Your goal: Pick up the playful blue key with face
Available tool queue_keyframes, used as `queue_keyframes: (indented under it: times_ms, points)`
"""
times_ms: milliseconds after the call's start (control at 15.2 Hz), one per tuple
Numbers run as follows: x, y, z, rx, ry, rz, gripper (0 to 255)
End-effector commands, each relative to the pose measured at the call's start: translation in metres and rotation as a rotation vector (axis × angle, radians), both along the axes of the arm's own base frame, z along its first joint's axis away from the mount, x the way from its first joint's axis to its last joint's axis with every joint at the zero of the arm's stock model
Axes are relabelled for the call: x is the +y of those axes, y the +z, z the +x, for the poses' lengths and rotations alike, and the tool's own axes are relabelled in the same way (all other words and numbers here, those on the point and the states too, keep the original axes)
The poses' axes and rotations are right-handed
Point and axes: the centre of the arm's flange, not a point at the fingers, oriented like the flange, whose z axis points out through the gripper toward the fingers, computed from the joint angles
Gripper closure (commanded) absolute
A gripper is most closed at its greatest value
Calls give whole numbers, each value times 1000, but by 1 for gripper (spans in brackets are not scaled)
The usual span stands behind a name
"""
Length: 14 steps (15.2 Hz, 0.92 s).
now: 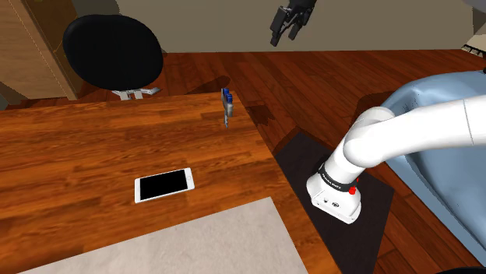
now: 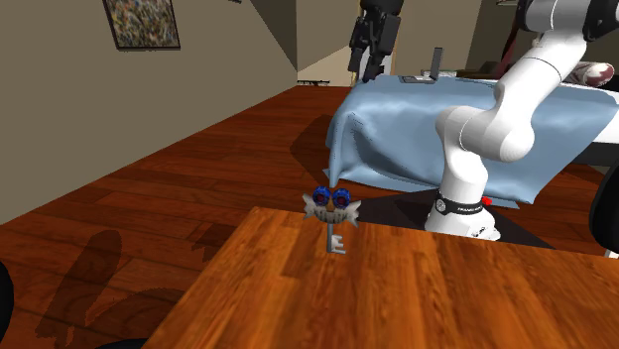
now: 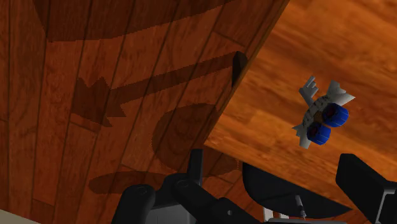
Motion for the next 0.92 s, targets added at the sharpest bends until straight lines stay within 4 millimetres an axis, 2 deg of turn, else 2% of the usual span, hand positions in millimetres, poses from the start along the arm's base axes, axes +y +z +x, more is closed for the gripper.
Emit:
queue_keyframes:
  times_ms: [0,858]
  points:
    - [0,0,0,0,0,0,0]
    - [77,-125,98,52,-291,47,0]
